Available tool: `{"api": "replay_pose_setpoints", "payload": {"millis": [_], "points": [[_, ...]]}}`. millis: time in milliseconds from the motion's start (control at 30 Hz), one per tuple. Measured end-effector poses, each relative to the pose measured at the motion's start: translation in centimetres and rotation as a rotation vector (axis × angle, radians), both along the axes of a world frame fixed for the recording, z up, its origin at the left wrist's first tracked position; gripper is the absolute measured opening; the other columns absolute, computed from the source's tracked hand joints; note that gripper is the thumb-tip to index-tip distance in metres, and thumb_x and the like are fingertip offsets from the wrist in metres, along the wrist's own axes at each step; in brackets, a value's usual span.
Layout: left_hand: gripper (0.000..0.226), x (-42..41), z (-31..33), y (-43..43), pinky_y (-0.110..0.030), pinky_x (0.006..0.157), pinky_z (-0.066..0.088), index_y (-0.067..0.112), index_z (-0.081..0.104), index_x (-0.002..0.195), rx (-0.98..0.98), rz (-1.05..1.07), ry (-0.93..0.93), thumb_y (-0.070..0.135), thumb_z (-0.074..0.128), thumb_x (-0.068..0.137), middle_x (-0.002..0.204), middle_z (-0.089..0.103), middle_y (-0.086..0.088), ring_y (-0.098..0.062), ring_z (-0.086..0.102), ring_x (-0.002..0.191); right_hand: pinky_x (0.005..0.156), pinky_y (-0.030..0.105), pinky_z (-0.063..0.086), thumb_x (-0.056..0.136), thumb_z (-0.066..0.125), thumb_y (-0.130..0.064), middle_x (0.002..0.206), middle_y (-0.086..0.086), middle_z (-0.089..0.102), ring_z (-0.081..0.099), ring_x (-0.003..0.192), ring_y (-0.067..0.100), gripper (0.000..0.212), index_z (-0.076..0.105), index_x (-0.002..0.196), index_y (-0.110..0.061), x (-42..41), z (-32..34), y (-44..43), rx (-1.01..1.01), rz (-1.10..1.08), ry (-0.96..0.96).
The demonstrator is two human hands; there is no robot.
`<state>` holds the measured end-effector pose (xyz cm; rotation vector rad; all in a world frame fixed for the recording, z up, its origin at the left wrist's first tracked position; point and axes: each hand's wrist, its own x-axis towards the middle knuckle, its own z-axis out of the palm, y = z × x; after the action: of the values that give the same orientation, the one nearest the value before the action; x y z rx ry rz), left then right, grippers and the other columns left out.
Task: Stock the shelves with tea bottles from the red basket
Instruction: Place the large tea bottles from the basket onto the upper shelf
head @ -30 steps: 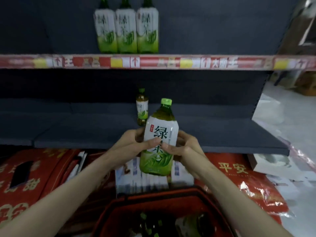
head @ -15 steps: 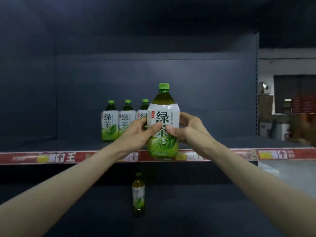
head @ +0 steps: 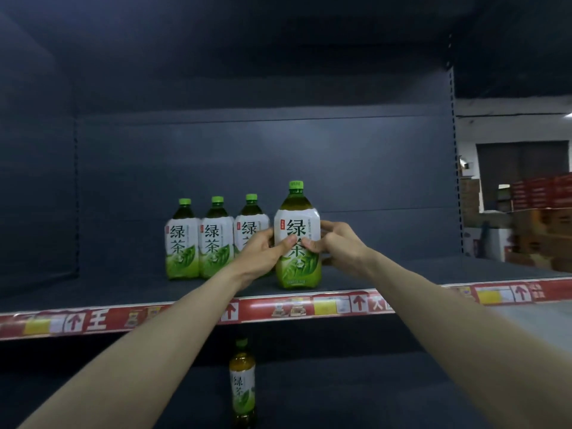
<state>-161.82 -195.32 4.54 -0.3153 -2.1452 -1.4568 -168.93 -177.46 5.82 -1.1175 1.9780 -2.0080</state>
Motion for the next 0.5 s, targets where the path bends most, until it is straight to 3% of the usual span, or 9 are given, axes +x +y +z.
{"api": "replay_pose_setpoints", "payload": {"millis": [100, 300, 400, 500], "points": [[0.031, -1.9, -1.0, -0.2, -0.035, 0.093, 0.062, 0.017, 0.065, 0.132, 0.066, 0.015, 0.011, 0.027, 0.064, 0.103, 0.123, 0.076, -0.005, -0.018, 0.074, 0.112, 0.081, 0.038, 0.061, 0.094, 0.069, 0.0, 0.12, 0.01, 0.076, 0.073, 0.111, 0.029, 0.046, 0.06, 0.138, -0.008, -1.2, -0.7, -0.4, -0.018, 0.011, -0.024], [0.032, -3.6, -2.0, -0.2, -0.042, 0.098, 0.06, 0.029, 0.067, 0.127, 0.199, 0.044, -0.028, 0.035, 0.072, 0.096, 0.121, 0.077, 0.0, -0.018, 0.074, 0.112, 0.072, 0.027, 0.059, 0.098, 0.063, -0.002, 0.125, 0.01, 0.073, 0.072, 0.107, 0.022, 0.049, 0.052, 0.145, -0.01, -2.2, -1.1, -1.2, -0.046, 0.021, -0.074], [0.052, -3.3, -2.4, -0.4, -0.039, 0.092, 0.061, 0.018, 0.059, 0.132, 0.222, 0.127, -0.042, 0.028, 0.084, 0.087, 0.122, 0.074, -0.004, -0.017, 0.072, 0.108, 0.068, 0.023, 0.054, 0.096, 0.072, -0.012, 0.133, 0.01, 0.067, 0.068, 0.105, 0.016, 0.064, 0.039, 0.151, -0.008, -1.8, -1.6, -1.7, -0.048, -0.133, -0.08], [0.06, -3.1, -2.5, -0.6, -0.034, 0.082, 0.059, 0.017, 0.051, 0.129, 0.247, 0.191, -0.043, 0.01, 0.086, 0.081, 0.113, 0.074, -0.004, -0.016, 0.071, 0.101, 0.083, 0.03, 0.058, 0.088, 0.083, -0.024, 0.134, 0.006, 0.062, 0.065, 0.111, 0.02, 0.074, 0.039, 0.146, -0.013, -1.2, -2.7, -1.2, 0.077, -0.423, 0.111]]}}
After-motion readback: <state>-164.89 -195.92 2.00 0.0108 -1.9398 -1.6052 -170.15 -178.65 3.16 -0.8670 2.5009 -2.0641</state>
